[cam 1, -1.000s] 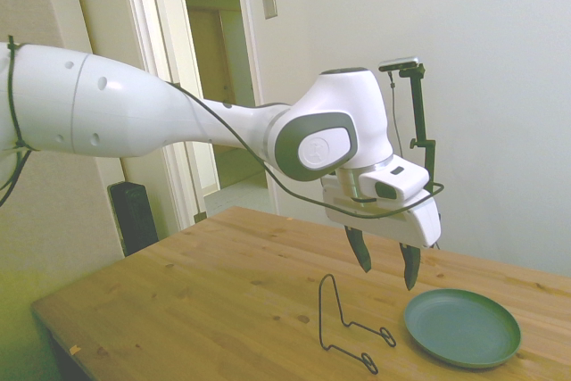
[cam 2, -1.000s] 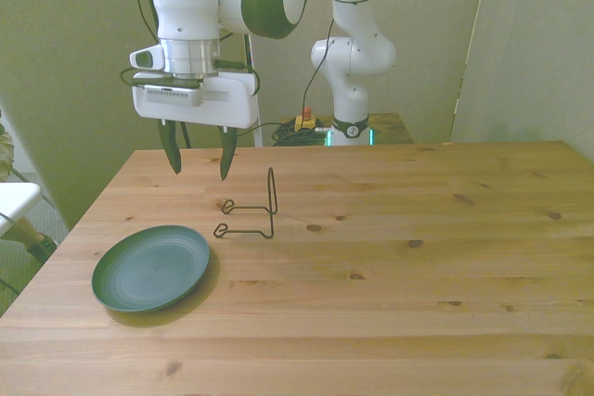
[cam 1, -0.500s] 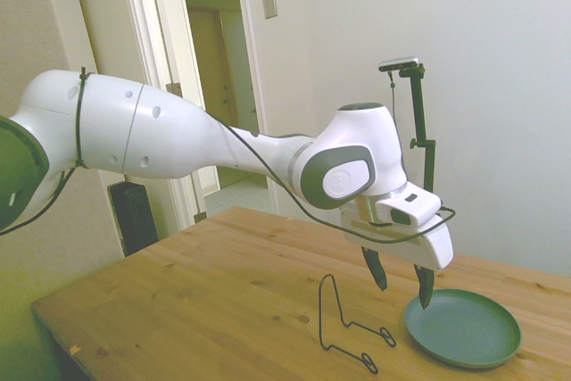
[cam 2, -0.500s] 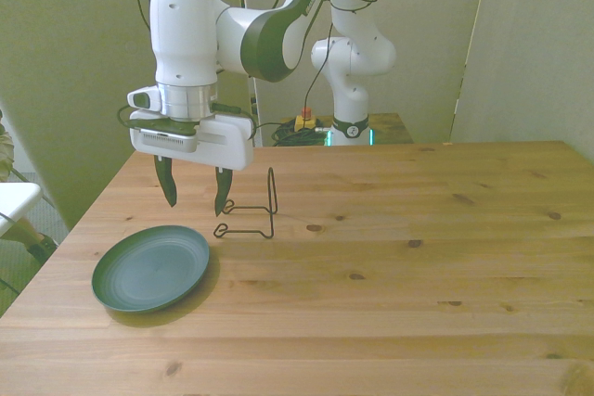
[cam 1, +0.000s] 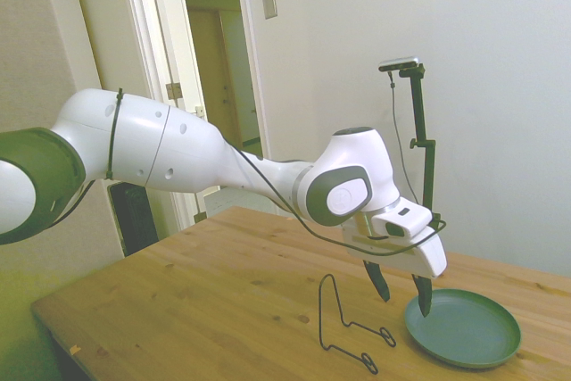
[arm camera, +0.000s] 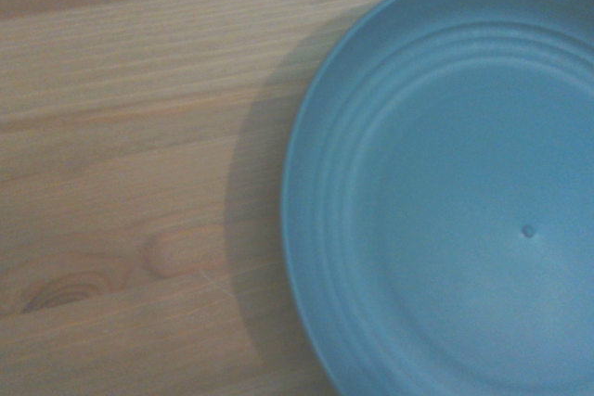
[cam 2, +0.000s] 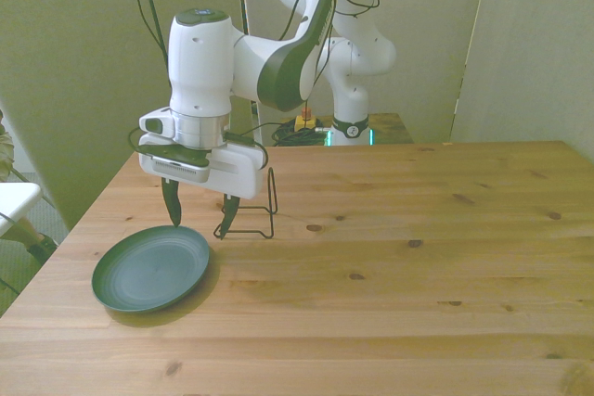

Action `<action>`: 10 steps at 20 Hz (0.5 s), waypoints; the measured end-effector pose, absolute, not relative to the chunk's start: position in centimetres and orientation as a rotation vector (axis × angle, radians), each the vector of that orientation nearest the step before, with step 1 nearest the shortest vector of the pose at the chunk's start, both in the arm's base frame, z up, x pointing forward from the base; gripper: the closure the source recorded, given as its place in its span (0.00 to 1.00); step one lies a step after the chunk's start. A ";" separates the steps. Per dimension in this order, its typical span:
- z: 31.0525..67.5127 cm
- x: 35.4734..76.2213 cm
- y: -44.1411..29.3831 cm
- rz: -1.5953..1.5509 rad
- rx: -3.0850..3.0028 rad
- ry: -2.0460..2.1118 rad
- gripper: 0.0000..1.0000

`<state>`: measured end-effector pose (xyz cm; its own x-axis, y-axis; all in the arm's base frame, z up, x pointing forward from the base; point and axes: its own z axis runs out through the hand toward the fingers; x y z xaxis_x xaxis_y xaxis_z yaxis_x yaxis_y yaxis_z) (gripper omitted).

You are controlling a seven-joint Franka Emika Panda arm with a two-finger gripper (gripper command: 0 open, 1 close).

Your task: Load the plate

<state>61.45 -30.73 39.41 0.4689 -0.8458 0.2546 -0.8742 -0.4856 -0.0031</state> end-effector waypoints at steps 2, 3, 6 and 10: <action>38.8 61.6 -30.1 0.338 2.572 -1.507 0.00; 38.6 61.7 -29.9 0.342 2.566 -1.505 0.00; 38.5 61.8 -29.7 0.348 2.555 -1.508 0.00; 38.5 62.0 -29.4 0.351 2.539 -1.503 0.00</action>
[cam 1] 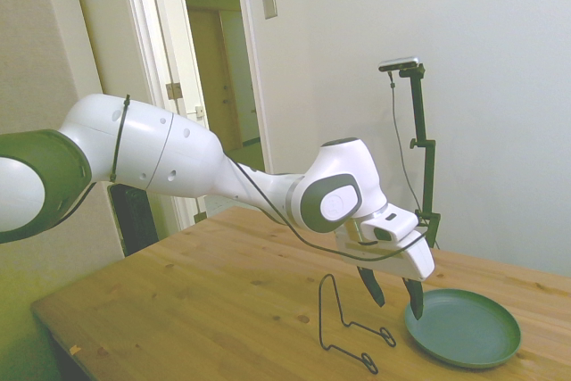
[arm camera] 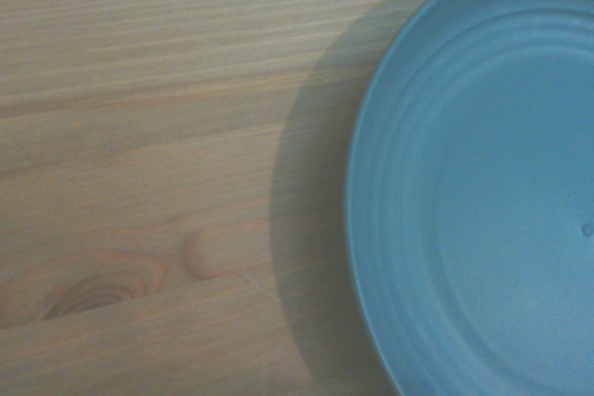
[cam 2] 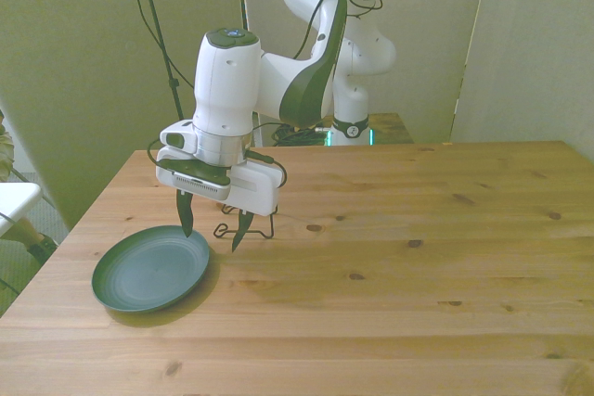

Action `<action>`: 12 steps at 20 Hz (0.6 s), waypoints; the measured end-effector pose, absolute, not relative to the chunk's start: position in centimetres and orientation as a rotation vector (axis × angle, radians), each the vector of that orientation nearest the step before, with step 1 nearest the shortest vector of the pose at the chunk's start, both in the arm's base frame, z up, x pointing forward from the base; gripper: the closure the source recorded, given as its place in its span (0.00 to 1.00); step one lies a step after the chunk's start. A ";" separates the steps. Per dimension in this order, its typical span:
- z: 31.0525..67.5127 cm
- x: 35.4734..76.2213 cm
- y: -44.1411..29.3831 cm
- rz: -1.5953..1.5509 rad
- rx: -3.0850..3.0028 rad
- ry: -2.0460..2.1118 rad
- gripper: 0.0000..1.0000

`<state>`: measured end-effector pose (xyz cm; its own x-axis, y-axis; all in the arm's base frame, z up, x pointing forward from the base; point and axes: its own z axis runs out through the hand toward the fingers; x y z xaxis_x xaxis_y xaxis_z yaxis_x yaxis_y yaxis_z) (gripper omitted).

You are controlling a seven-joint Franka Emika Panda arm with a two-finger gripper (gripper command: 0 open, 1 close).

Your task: Load the plate

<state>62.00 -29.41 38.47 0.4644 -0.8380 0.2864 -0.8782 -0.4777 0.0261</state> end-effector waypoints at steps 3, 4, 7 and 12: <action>38.2 62.2 -29.5 0.351 2.534 -1.503 0.00; 38.2 62.3 -29.6 0.352 2.532 -1.503 0.00; 38.0 62.8 -29.9 0.355 2.527 -1.502 0.00; 38.0 62.8 -30.5 0.358 2.515 -1.506 0.00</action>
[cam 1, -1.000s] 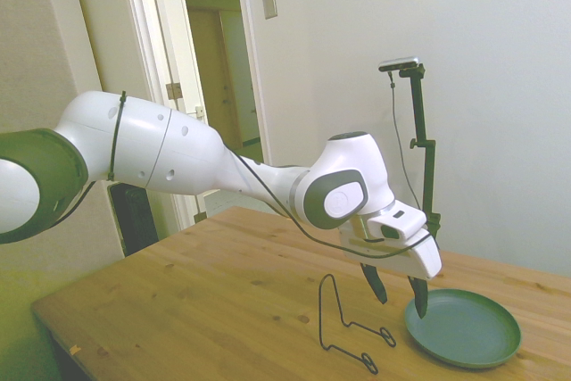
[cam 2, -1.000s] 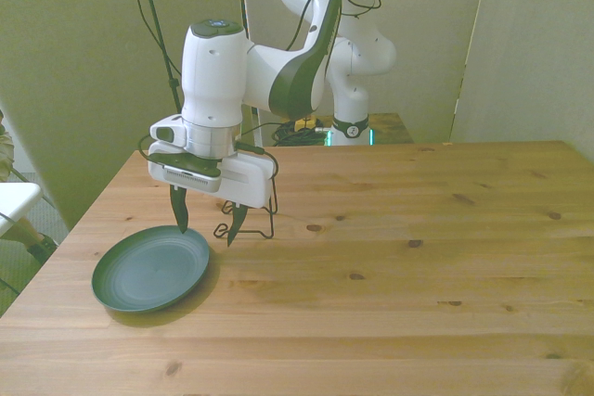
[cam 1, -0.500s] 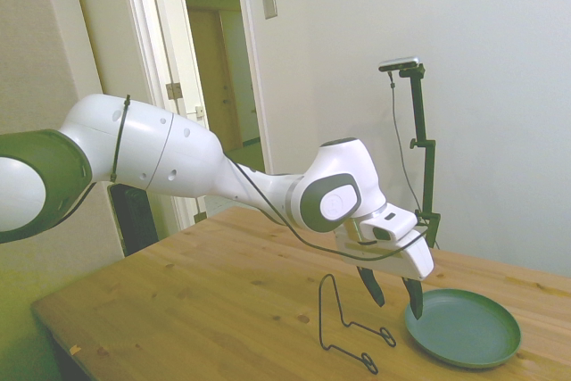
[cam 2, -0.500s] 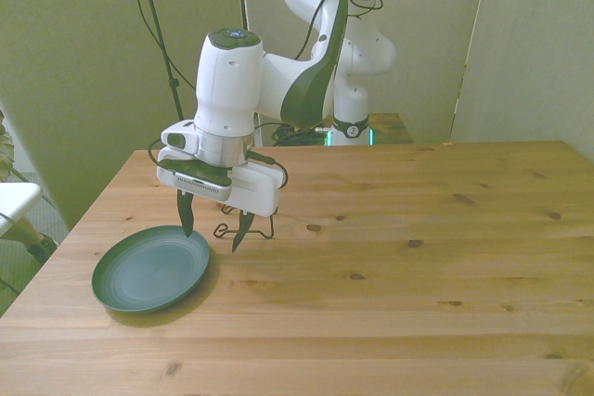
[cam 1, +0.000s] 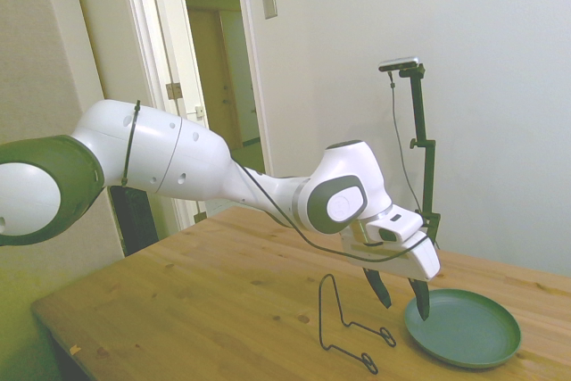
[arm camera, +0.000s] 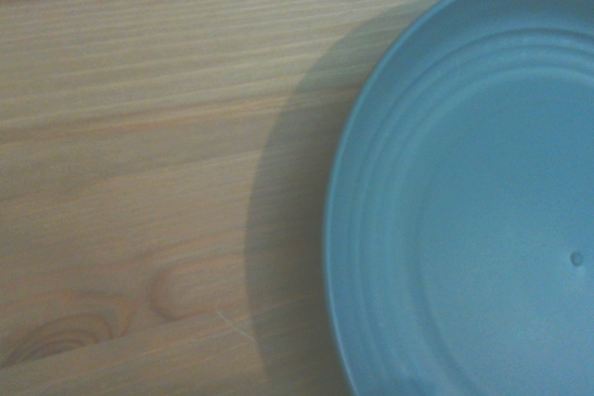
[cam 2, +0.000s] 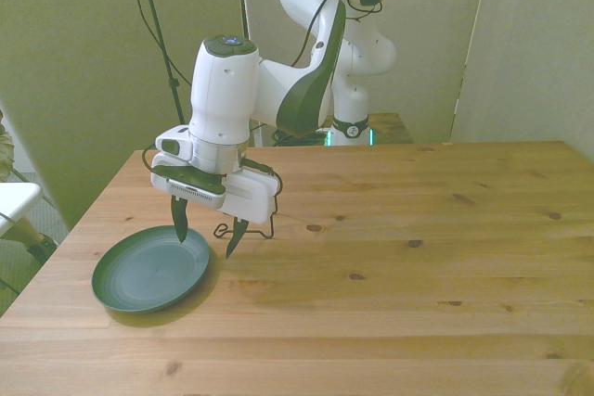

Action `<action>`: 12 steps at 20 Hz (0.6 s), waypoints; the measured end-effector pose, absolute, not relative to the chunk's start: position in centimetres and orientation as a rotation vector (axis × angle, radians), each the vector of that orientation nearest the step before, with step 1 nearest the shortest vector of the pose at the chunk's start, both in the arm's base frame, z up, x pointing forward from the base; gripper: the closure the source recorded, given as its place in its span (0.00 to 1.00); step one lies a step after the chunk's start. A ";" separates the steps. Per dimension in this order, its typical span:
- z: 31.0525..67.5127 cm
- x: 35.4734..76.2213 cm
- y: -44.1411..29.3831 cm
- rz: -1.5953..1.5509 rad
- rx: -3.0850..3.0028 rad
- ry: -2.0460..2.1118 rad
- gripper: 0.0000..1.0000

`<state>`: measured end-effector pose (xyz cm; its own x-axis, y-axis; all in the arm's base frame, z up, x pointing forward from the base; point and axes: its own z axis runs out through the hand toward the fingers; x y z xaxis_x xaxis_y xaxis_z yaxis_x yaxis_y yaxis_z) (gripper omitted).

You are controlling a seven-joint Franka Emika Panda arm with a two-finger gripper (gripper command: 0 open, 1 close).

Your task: Load the plate

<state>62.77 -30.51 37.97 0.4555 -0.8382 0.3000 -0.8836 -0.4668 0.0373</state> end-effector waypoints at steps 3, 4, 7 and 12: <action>38.0 62.5 -31.0 0.356 2.504 -1.503 0.00; 38.0 62.4 -31.2 0.355 2.499 -1.504 0.00; 38.0 62.2 -32.0 0.356 2.480 -1.503 0.00; 38.1 62.0 -32.8 0.359 2.458 -1.477 0.00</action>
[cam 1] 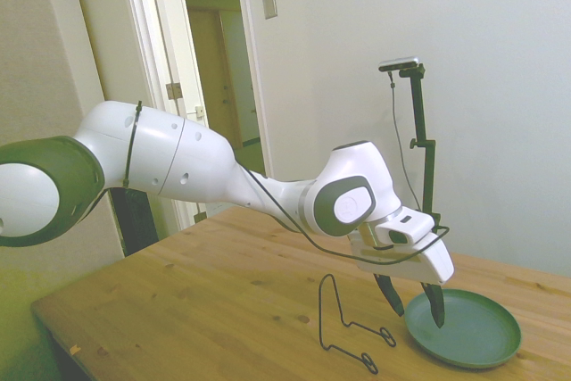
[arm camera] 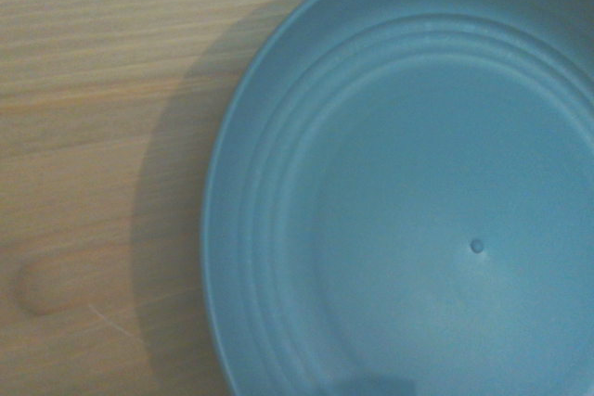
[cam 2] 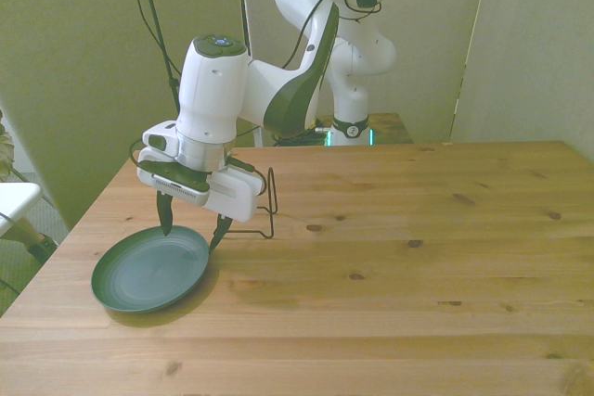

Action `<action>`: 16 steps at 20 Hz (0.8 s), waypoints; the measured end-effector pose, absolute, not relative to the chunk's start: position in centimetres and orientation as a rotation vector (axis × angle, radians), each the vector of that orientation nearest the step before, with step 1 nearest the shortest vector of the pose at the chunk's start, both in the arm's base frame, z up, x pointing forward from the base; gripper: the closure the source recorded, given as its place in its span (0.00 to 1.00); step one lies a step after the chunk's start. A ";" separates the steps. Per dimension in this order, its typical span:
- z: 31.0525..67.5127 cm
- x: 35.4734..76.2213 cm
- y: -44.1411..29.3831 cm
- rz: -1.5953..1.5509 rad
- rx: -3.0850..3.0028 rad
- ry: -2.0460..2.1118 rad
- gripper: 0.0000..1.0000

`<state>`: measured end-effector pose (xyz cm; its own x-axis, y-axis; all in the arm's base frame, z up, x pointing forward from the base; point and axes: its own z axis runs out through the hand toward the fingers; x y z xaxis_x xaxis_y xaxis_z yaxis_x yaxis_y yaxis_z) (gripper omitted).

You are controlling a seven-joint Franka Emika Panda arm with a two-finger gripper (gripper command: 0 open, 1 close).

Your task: Load the plate

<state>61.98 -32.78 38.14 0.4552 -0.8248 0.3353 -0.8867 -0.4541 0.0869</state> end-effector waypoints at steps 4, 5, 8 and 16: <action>37.8 62.0 -33.1 0.354 2.450 -1.473 0.00; 37.7 62.0 -33.1 0.353 2.450 -1.470 0.00; 37.5 62.2 -33.1 0.316 2.456 -1.451 0.00; 38.2 63.3 -33.2 0.272 2.514 -1.377 0.00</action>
<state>63.28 -33.19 38.18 0.5325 -0.7965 0.2863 -0.8455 -0.5159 0.1374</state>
